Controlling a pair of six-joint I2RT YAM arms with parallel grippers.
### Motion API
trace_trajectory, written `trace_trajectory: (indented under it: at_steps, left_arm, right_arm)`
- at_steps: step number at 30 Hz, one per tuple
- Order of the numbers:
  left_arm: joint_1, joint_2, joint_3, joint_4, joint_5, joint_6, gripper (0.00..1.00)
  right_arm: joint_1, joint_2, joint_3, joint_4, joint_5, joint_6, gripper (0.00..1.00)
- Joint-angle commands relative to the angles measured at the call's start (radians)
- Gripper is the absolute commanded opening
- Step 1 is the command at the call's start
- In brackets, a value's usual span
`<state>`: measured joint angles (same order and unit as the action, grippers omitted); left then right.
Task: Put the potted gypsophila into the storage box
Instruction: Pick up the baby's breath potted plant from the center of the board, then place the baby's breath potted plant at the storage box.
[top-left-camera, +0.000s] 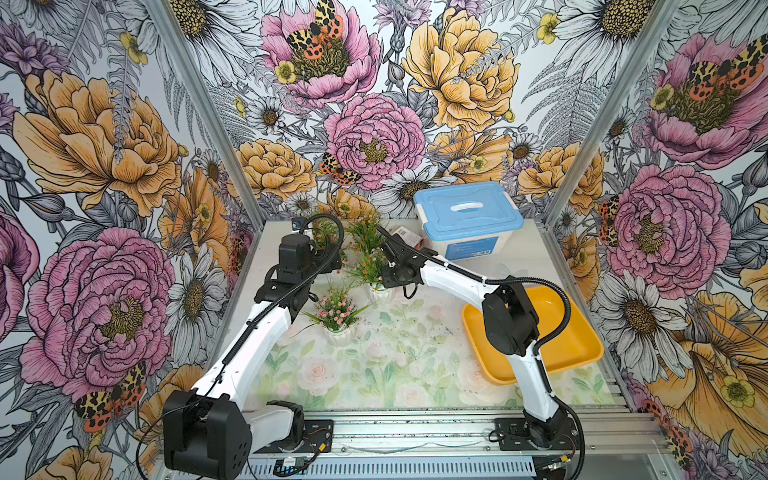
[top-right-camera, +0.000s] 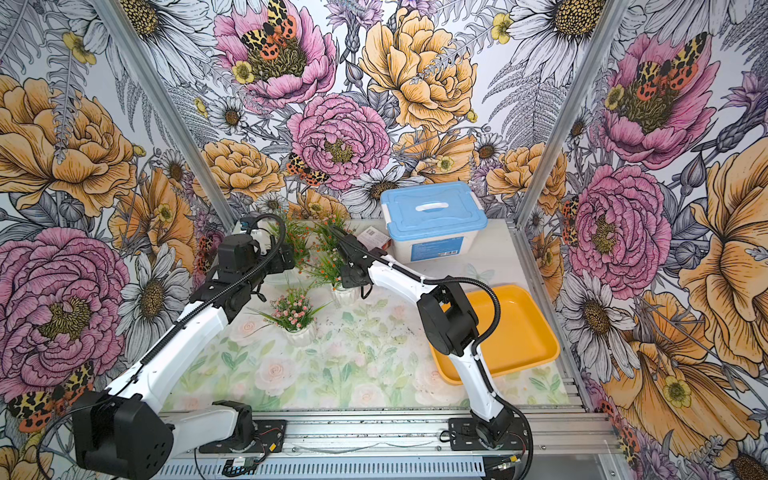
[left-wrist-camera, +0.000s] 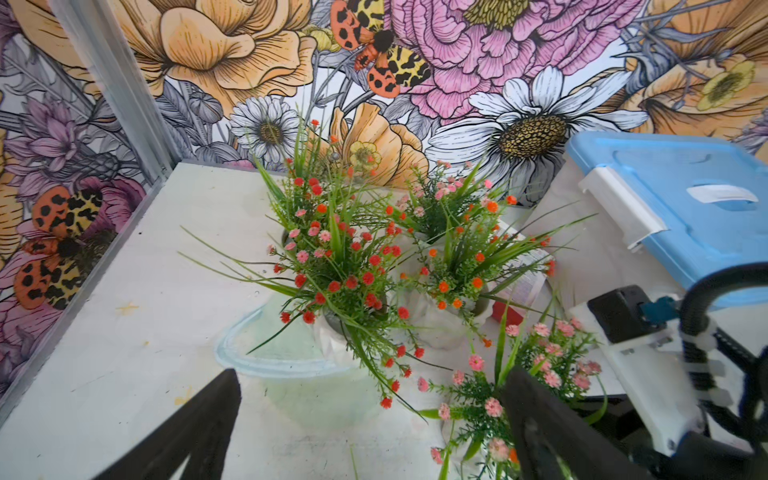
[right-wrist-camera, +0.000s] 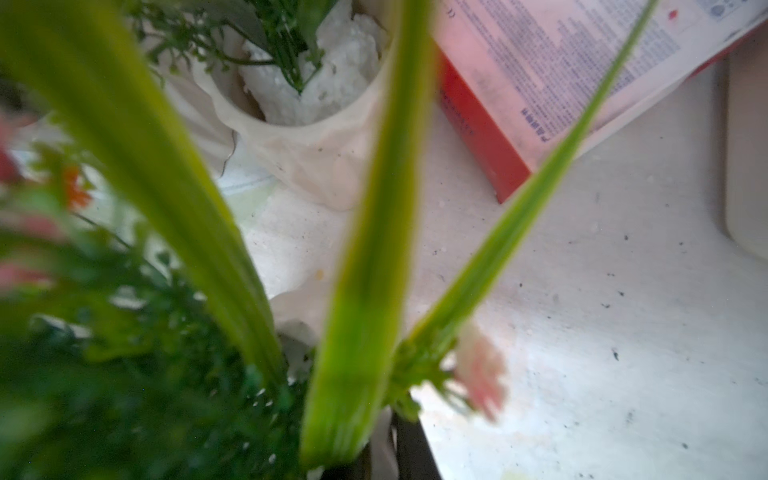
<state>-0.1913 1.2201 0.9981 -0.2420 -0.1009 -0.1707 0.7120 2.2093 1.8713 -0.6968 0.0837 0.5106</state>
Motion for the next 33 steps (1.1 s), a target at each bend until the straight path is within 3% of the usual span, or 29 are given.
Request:
trace_trajectory:
  at_steps: [1,7,15,26,33]
  left_arm:
    - [0.011,0.029,0.039,0.046,0.143,0.030,0.99]
    - [-0.022,0.059,0.067,0.068,0.236,-0.008,0.99]
    - [-0.184,0.093,0.114,0.089,0.177,0.001,0.99]
    - [-0.477,0.205,0.241,0.083,0.114,-0.024,0.99]
    - [-0.677,0.265,0.295,0.104,-0.023,-0.033,0.99]
  right_arm:
    - [-0.022,-0.090,0.012,-0.018,0.053,0.021,0.00]
    - [-0.060,-0.170,-0.007,-0.017,0.074,0.013,0.00]
    - [-0.131,-0.298,-0.067,-0.017,0.068,-0.019,0.00]
    - [-0.289,-0.767,-0.485,-0.018,0.118,0.039,0.00]
    - [-0.450,-1.059,-0.718,-0.026,0.083,0.034,0.00]
